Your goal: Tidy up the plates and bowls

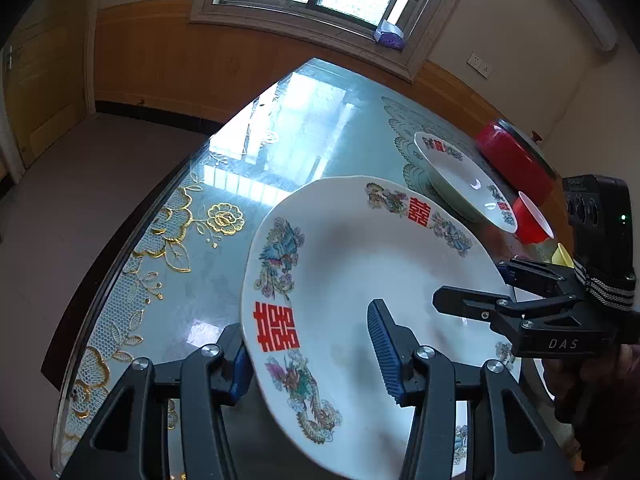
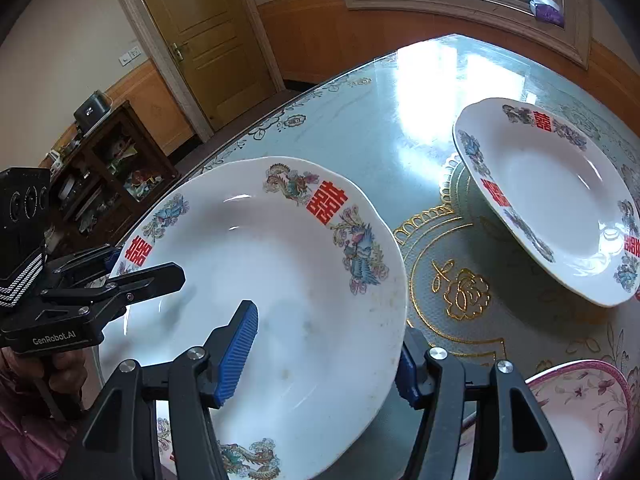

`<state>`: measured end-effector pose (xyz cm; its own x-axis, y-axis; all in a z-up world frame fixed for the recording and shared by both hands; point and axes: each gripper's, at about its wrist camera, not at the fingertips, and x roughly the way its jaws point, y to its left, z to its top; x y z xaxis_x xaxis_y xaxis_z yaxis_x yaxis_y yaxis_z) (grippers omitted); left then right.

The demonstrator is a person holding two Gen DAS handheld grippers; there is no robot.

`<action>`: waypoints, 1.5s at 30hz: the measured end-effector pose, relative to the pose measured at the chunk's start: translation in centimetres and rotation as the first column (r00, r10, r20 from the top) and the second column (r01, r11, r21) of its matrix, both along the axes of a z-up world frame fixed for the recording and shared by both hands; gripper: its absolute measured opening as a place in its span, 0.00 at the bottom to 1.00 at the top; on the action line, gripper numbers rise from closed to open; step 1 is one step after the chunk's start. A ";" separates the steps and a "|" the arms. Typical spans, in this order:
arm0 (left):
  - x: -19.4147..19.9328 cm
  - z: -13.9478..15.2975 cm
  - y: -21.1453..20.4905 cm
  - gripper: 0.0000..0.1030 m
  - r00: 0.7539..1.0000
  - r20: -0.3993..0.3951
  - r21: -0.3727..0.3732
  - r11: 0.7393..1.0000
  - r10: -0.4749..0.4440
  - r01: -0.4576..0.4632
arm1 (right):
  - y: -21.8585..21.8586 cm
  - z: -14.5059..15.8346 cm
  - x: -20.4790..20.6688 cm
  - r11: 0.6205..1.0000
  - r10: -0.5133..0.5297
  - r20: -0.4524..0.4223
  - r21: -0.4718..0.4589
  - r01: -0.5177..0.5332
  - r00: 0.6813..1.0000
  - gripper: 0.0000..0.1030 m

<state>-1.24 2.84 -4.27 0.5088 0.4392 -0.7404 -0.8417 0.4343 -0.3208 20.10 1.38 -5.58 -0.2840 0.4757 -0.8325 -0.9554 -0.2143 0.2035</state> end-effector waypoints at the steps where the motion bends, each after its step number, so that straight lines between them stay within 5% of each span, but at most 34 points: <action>1: 0.1 0.0 -0.2 0.50 1.000 -0.016 0.006 1.000 0.005 -0.005 | 0.0 0.0 0.0 1.000 0.007 0.003 0.001 -0.007 1.000 0.61; 7: 0.0 0.1 -1.0 0.44 0.999 -0.034 0.000 0.999 0.039 -0.039 | -0.4 -0.2 0.0 1.000 0.024 0.006 -0.010 -0.024 1.000 0.58; 11: -0.1 0.0 -1.4 0.38 0.996 -0.054 0.010 0.997 0.075 -0.075 | -0.5 -0.2 0.5 1.000 0.004 0.026 -0.003 -0.004 1.000 0.44; 15: 1.2 0.2 -2.0 0.39 0.981 -0.158 0.059 0.993 0.111 -0.103 | -0.7 -0.2 -0.3 0.999 0.040 0.083 0.007 -0.041 0.996 0.52; 22: 0.9 0.0 -2.4 0.38 0.979 -0.146 0.058 0.989 0.143 -0.135 | -0.9 -0.1 -0.1 0.998 0.063 0.075 0.007 -0.064 0.995 0.53; 26: 0.8 0.0 -2.7 0.38 0.978 -0.145 0.056 0.988 0.152 -0.145 | -1.0 0.0 0.8 0.997 0.071 -0.007 0.001 -0.071 0.997 0.52; 35: 1.3 0.0 -2.8 0.39 0.976 -0.145 0.064 0.986 0.163 -0.155 | -0.8 0.3 -0.5 0.996 0.082 0.105 0.016 -0.084 0.991 0.53; 45: 0.0 0.4 -3.0 0.38 0.983 -0.083 0.061 0.985 0.166 -0.162 | -1.5 0.3 0.0 0.999 0.035 0.059 0.011 -0.035 0.998 0.42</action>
